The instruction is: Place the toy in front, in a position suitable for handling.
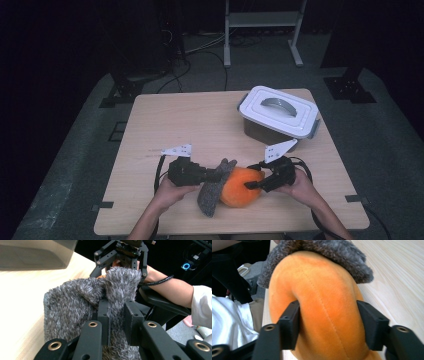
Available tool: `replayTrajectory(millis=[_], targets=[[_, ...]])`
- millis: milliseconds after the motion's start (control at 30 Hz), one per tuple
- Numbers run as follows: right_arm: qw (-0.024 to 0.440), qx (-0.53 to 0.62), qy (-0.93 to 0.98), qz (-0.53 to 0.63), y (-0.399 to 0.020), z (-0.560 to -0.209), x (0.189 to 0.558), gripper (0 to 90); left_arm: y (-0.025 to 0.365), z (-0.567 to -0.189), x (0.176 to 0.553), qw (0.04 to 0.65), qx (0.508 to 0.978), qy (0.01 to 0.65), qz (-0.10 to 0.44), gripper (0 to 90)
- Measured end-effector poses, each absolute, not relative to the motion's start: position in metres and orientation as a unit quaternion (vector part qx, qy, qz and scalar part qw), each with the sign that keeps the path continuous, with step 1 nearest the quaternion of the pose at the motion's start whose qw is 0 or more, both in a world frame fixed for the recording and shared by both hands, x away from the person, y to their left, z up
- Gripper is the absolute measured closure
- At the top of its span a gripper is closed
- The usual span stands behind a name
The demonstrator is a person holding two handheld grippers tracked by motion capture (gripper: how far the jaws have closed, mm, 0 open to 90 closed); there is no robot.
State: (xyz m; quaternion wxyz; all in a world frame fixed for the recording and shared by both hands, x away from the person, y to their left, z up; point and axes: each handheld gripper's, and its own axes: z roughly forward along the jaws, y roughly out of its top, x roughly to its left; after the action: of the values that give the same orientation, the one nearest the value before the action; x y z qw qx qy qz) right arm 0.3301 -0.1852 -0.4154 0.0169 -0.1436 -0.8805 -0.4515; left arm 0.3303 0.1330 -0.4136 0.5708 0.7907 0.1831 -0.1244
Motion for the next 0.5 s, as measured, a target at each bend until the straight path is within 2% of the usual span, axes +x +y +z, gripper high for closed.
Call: replayTrajectory(millis=[100, 167, 233, 400, 433, 500], targets=[[0.007, -0.156, -0.887, -0.434, -0.182, -0.412, 0.328, 25.6, 0.125, -0.413, 0.328, 0.571, 0.792, 0.181, -0.123, 77.4], [-0.012, -0.153, -0.897, -0.415, -0.178, -0.404, 0.322, 20.9, 0.122, -0.413, 0.327, 0.571, 0.791, 0.181, -0.121, 77.4], [-0.035, -0.141, -0.908, -0.393, -0.174, -0.396, 0.312, 19.0, 0.119, -0.412, 0.327, 0.572, 0.791, 0.182, -0.119, 77.4], [-0.041, -0.125, -0.919, -0.372, -0.160, -0.394, 0.302, 13.5, 0.109, -0.410, 0.324, 0.568, 0.796, 0.172, -0.119, 77.5], [-0.044, -0.126, -0.921, -0.367, -0.156, -0.397, 0.302, 14.1, 0.108, -0.410, 0.323, 0.566, 0.798, 0.171, -0.116, 77.5], [-0.037, -0.130, -0.919, -0.370, -0.155, -0.401, 0.305, 25.8, 0.109, -0.410, 0.323, 0.566, 0.798, 0.173, -0.114, 77.4]])
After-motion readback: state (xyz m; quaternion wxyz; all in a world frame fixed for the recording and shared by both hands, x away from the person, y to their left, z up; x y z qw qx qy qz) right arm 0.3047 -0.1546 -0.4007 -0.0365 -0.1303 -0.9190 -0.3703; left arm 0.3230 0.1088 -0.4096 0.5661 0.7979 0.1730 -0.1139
